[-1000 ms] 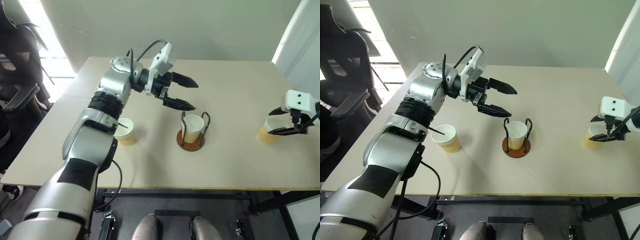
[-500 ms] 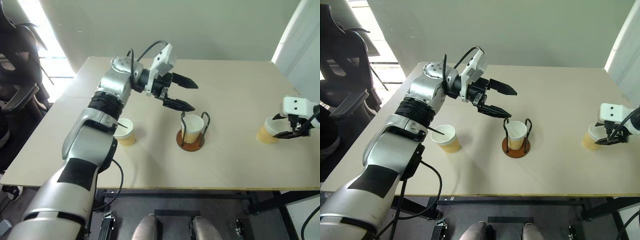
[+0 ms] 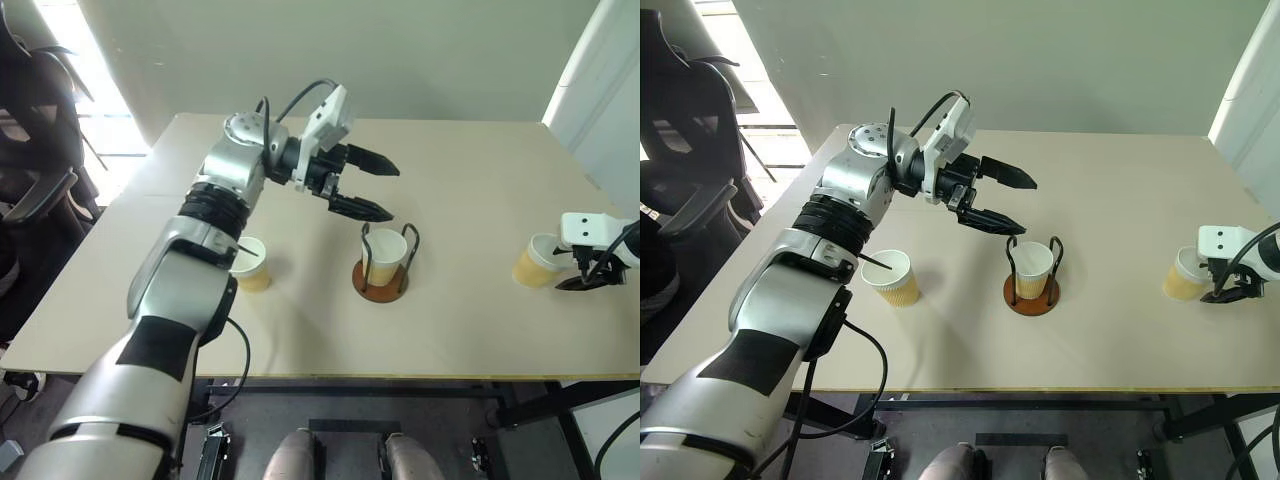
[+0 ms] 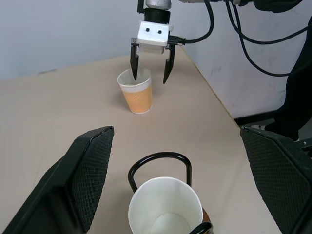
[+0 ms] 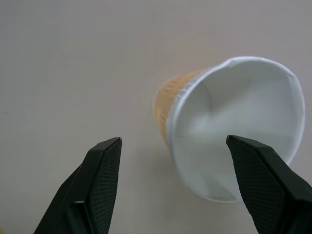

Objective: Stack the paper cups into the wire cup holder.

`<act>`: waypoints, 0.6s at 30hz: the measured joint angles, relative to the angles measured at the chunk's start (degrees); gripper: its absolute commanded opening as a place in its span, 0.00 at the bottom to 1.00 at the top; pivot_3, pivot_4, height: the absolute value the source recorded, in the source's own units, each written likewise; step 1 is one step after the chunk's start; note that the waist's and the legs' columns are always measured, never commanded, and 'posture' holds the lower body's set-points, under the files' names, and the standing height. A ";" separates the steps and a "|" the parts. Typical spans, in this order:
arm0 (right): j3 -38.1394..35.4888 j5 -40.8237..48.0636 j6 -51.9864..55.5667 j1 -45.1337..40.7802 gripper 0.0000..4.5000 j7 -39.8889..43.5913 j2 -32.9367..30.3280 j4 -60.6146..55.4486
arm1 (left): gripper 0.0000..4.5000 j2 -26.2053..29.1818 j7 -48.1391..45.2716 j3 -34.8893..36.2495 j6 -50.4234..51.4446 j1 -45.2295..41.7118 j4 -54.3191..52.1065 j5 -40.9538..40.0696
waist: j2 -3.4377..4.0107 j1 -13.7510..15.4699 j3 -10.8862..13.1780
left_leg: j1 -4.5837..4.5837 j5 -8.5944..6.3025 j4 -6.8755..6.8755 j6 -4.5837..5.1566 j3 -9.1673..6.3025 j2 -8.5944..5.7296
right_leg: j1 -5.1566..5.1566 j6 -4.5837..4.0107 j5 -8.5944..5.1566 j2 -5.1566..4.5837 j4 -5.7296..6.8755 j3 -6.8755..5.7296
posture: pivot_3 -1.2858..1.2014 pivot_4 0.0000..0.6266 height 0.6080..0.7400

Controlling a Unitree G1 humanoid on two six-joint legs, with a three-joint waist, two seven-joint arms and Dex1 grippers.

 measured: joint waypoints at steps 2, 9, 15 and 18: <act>0.07 -0.57 -0.18 -0.65 0.70 -0.46 0.26 0.85 | 1.00 0.04 0.00 0.02 -0.05 0.00 0.00 0.00 | 0.00 -0.01 0.00 | 0.00 -0.01 -0.01 0.00 0.00 0.00 | 0.00 0.00 0.00 0.00 -0.01 0.00 | 0.52 0.24 1.00; 0.78 -1.93 -0.21 -1.49 0.18 -1.33 1.86 2.30 | 1.00 0.60 0.00 0.02 -0.10 0.06 -0.03 -0.02 | 0.00 -0.02 0.00 | 0.00 -0.01 -0.04 -0.01 -0.01 0.00 | -0.01 -0.01 0.00 0.00 -0.02 -0.01 | 0.52 0.24 1.00; 1.53 -2.54 -0.30 -1.50 0.01 -0.88 2.89 2.32 | 1.00 1.80 -0.01 0.15 -0.09 1.04 -0.06 -0.02 | 0.00 0.00 0.00 | -0.01 -0.02 -0.06 -0.01 -0.03 0.00 | -0.02 -0.03 0.01 0.00 -0.03 -0.02 | 0.52 0.24 1.00; 1.53 -2.53 -0.43 -1.50 0.01 -0.53 3.22 2.27 | 1.00 2.72 -0.01 0.18 -0.10 1.85 -0.09 0.00 | 0.00 -0.05 0.00 | 0.00 -0.03 -0.06 -0.02 -0.02 0.00 | -0.02 -0.04 0.01 0.00 -0.02 -0.02 | 0.52 0.24 1.00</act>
